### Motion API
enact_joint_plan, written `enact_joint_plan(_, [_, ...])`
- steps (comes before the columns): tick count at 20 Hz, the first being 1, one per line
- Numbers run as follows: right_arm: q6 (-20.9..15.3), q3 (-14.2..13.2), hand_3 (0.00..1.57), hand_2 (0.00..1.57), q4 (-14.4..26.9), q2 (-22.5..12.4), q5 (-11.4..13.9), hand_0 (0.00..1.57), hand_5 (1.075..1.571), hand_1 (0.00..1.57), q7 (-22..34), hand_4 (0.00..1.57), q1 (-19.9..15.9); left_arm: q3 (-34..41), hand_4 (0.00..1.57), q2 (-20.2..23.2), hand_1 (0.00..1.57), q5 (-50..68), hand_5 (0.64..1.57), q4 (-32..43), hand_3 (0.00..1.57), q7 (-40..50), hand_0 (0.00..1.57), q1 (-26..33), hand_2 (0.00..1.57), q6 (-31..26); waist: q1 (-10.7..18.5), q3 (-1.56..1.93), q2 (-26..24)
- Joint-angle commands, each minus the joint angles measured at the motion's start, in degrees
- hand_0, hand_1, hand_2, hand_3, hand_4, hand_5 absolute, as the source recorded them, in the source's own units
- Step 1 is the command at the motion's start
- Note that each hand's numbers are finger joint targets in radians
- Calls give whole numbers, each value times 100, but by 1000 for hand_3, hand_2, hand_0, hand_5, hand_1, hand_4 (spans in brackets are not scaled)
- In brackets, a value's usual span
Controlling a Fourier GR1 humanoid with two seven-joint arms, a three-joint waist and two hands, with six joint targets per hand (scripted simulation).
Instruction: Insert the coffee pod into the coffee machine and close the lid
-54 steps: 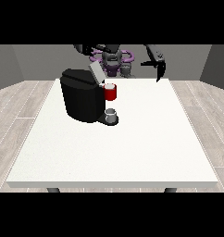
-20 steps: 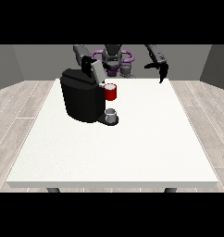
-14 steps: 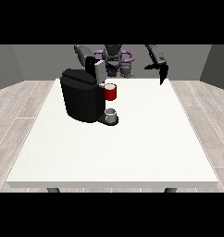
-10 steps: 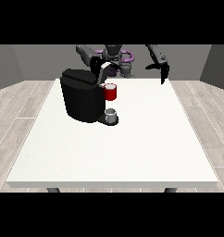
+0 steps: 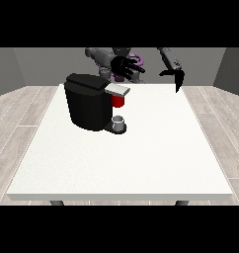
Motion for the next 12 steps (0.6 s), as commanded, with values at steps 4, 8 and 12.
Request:
enact_joint_plan(4, [244, -15, 0, 0, 187, 202, -93, 0, 1571, 0, -3, 393, -591, -19, 398, -90, 0, -2, 1571, 297, 0, -240, 0, -87, 0, 61, -25, -3, 44])
enact_joint_plan(8, [113, 788, 0, 0, -26, 218, -497, 0, 1571, 0, -211, 394, 169, -3, 341, 50, 0, -50, 1571, 533, 0, -363, 0, 26, 0, -18, -51, -2, -279])
enact_joint_plan(12, [234, 1116, 0, 0, 196, 219, -491, 0, 1571, 0, -489, 487, 523, -156, 366, -83, 0, 9, 1571, 343, 0, -29, 0, 20, 0, -87, 2, 0, -431])
